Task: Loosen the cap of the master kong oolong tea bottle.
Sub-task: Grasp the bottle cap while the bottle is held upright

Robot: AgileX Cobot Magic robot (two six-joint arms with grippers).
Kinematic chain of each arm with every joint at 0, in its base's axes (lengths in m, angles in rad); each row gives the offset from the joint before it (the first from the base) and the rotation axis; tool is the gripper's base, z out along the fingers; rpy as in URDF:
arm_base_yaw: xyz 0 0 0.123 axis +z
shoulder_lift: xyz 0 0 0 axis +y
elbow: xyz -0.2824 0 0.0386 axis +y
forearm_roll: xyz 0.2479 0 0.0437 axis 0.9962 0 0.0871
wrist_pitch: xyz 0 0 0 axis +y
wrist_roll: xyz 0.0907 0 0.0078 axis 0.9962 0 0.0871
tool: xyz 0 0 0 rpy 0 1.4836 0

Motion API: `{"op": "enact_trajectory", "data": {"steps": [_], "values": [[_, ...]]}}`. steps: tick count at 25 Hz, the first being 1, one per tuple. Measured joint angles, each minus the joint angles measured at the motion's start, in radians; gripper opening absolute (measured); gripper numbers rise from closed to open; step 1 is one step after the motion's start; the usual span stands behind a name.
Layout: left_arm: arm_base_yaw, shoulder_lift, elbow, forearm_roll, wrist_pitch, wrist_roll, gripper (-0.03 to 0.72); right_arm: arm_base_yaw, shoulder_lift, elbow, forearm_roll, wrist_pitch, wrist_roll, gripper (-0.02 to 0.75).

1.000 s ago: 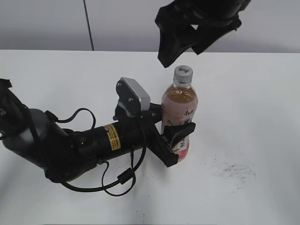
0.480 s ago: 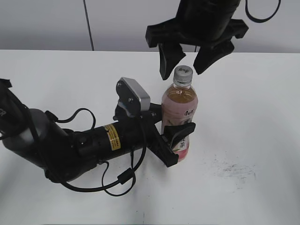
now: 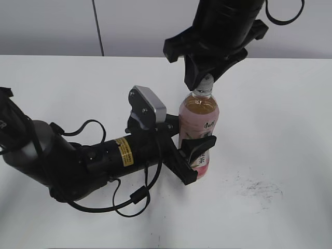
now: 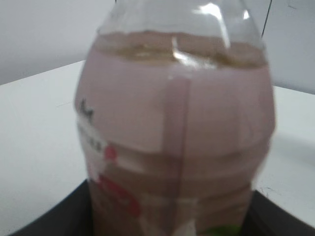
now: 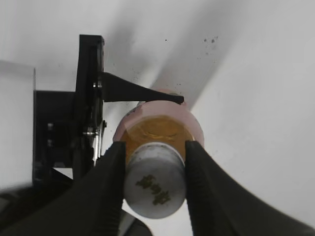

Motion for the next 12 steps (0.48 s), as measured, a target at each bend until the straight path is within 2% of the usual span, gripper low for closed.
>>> {"op": "enact_trajectory", "data": {"steps": [7, 10, 12], "values": [[0.000, 0.000, 0.000, 0.000, 0.000, -0.002, 0.382, 0.000, 0.000, -0.003, 0.008, 0.000, -0.739, 0.273], [0.000, 0.000, 0.000, -0.004, 0.000, -0.004, 0.382, 0.000, 0.000, -0.003, 0.010, 0.000, -0.979, 0.273], [0.000, 0.000, -0.001, -0.004, 0.000, -0.004, 0.382, 0.000, 0.000, -0.003, 0.010, 0.000, -1.056, 0.273]]}}
